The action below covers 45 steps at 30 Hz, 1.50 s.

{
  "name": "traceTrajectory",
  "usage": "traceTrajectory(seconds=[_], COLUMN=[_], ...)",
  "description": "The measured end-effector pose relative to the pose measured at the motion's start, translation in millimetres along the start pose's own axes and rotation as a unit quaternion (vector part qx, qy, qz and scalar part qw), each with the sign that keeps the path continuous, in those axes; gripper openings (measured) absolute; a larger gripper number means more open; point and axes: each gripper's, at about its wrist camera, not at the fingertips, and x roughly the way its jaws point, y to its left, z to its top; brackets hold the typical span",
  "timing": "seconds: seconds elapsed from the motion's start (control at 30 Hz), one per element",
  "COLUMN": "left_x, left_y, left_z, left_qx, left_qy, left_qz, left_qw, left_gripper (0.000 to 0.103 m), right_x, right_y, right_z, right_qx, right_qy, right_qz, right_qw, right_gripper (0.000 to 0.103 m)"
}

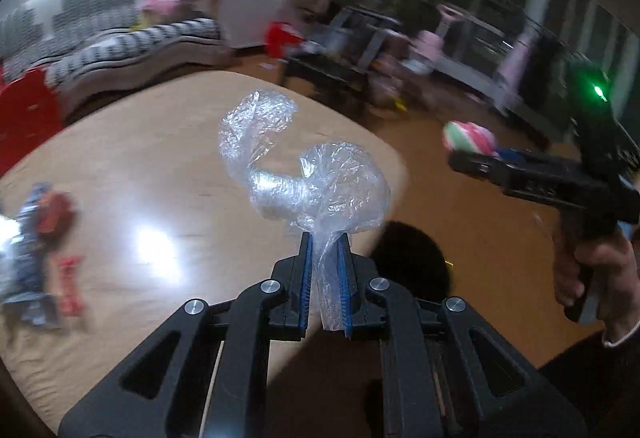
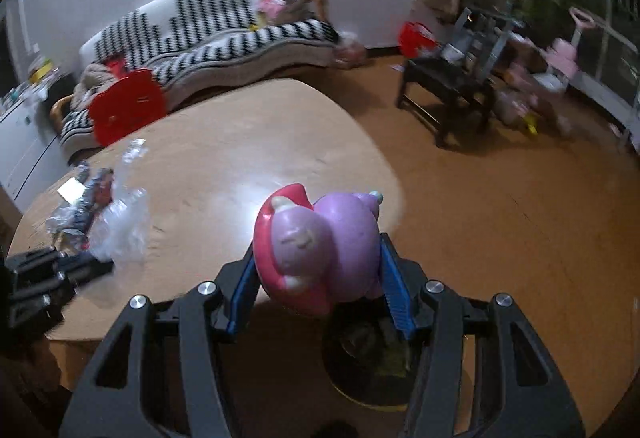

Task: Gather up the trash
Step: 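Carry the plastic bag and pig toy to the bin and release both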

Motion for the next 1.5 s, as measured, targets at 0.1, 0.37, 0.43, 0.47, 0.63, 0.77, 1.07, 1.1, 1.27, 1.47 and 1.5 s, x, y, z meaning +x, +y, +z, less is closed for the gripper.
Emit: traceTrajectory(seconds=[0.1,0.37,0.43,0.47,0.63,0.77,1.07,1.1,1.27,1.47,1.5], left_x=[32,95,106,111,124,131,137,133,128,101,92], left_y=[-37,-92,-95,-99,-99,-101,-101,-99,-97,-79,-73], left_z=[-6,-22,-24,-25,-24,-22,-19,-18,-17,-13,-13], left_qx=[0.022,0.069,0.069,0.070,0.063,0.061,0.053,0.053,0.048,0.047,0.049], left_qy=[0.027,0.076,0.087,0.090,0.102,0.104,0.104,0.097,0.094,0.086,0.078], left_qz=[-0.030,-0.065,-0.068,-0.068,-0.071,-0.072,-0.078,-0.076,-0.076,-0.061,-0.054], left_qw=[0.9989,0.9926,0.9914,0.9912,0.9902,0.9901,0.9901,0.9910,0.9915,0.9933,0.9943], left_gripper=[0.011,0.011,0.011,0.011,0.011,0.011,0.065,0.070,0.074,0.087,0.090], right_x=[0,19,23,25,31,33,34,33,30,21,20], right_y=[-33,-85,-88,-89,-89,-89,-86,-88,-89,-57,-44], right_z=[-16,-46,-48,-49,-46,-44,-40,-40,-37,-13,-7], right_qx=[0.022,0.063,0.063,0.061,0.063,0.064,0.070,0.071,0.075,0.058,0.049], right_qy=[0.019,0.071,0.077,0.079,0.082,0.083,0.075,0.073,0.067,0.045,0.037], right_qz=[-0.008,-0.013,-0.013,-0.014,-0.014,-0.013,-0.013,-0.013,-0.012,0.000,0.004], right_qw=[1.000,0.995,0.995,0.995,0.995,0.994,0.995,0.995,0.995,0.997,0.998], right_gripper=[0.055,0.056,0.056,0.056,0.056,0.056,0.075,0.075,0.075,0.079,0.080])
